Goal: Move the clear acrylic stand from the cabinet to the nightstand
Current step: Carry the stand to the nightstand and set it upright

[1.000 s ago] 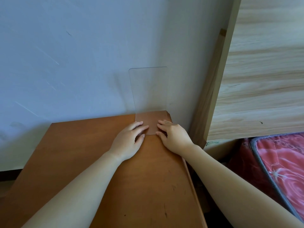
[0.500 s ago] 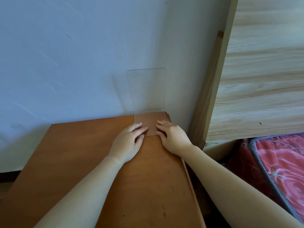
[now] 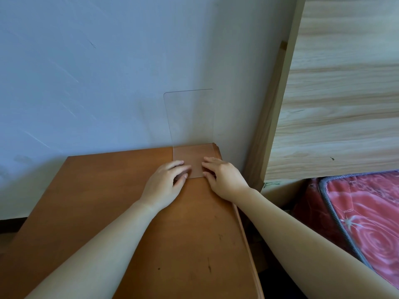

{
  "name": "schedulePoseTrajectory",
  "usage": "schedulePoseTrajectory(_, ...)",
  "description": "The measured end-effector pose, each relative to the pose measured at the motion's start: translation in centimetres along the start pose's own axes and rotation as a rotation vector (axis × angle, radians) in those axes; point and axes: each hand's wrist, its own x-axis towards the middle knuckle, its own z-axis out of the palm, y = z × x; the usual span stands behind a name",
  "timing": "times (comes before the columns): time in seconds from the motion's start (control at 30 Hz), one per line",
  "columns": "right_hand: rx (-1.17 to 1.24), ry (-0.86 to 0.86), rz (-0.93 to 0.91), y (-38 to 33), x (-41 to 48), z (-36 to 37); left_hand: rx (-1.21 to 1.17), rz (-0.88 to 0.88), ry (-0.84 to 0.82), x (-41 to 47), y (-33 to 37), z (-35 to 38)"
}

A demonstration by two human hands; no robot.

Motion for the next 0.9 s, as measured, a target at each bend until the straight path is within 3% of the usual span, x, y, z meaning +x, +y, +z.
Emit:
schedulePoseTrajectory(0.13, 0.065, 0.045, 0.036, -0.3, 0.1, -0.7, 0.02, -0.015, -0.074, -0.2, 0.2, -0.2)
schedulePoseTrajectory(0.63, 0.165, 0.132, -0.004, -3.1, -1.4, -2.9, -0.031, -0.014, -0.087, -1.1, 1.4, -3.1)
schedulePoseTrajectory(0.9, 0.143, 0.076, 0.008, -8.9, -2.6, -10.8, -0.101, -0.019, -0.106, -2.3, 5.1, -11.7)
